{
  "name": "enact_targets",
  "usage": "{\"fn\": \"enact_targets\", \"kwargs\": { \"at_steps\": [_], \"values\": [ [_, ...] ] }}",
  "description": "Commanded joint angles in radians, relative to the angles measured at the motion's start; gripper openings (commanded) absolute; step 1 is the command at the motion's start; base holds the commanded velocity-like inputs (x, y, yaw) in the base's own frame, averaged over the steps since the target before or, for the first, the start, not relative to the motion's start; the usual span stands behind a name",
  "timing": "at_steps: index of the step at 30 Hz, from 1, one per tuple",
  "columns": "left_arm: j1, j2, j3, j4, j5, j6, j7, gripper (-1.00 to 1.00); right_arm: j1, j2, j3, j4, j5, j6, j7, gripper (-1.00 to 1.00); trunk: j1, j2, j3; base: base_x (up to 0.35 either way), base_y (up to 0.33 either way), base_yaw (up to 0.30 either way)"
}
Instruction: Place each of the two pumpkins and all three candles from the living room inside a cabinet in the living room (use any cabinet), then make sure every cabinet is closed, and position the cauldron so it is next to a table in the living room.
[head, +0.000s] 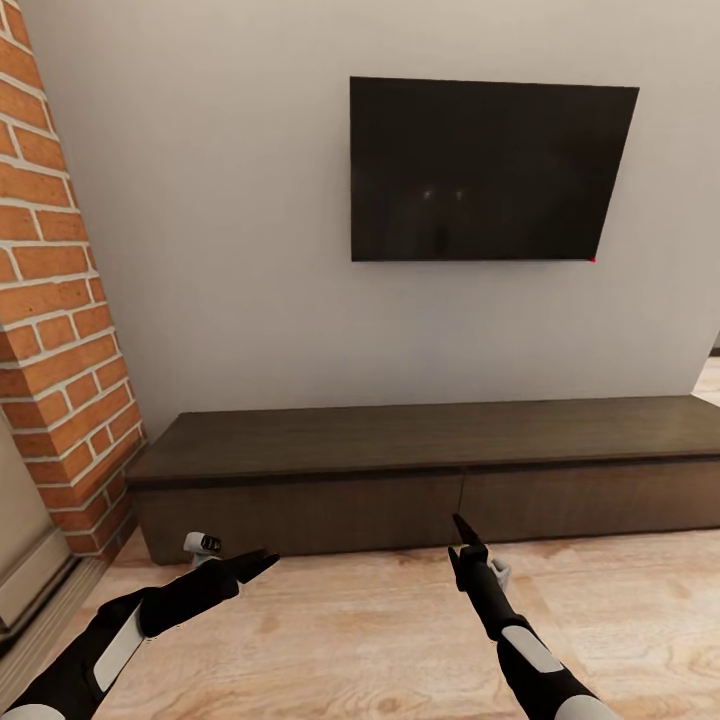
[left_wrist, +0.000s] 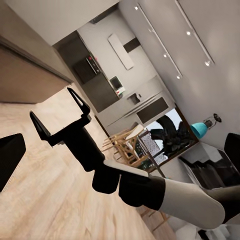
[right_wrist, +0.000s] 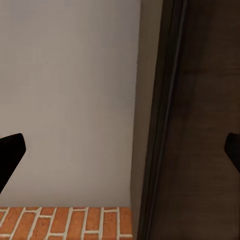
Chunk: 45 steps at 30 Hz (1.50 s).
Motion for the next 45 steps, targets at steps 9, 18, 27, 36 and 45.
{"fn": "enact_targets", "kwargs": {
  "at_steps": [9,18,27,36,45],
  "values": [
    [-0.001,0.001,-0.006,0.000,0.008,0.011,-0.001,1.00,-0.001,0.000,0.003,0.001,-0.011,0.007,0.004,1.00,0.000,0.000,-0.001,0.316,0.000,0.000],
    [-0.001,0.001,-0.006,0.000,0.008,0.011,-0.001,1.00,-0.001,0.000,0.003,0.004,-0.015,0.005,0.003,1.00,0.000,0.000,-0.001,0.322,0.000,0.000],
    [-0.001,0.001,-0.011,-0.002,0.006,0.009,-0.001,1.00,-0.001,-0.002,0.003,0.034,-0.083,-0.004,-0.004,1.00,0.000,0.000,-0.001,0.095,0.000,0.000],
    [-0.001,0.001,-0.011,-0.001,0.006,0.009,-0.001,1.00,-0.001,-0.002,0.003,0.074,-0.089,-0.006,-0.004,1.00,0.000,0.000,-0.001,0.146,0.000,0.000],
    [-0.001,0.000,-0.011,0.000,0.006,0.010,-0.001,1.00,-0.001,-0.003,0.003,0.075,-0.089,-0.006,0.001,1.00,0.000,0.000,-0.001,0.132,0.000,0.000]
  ]
}}
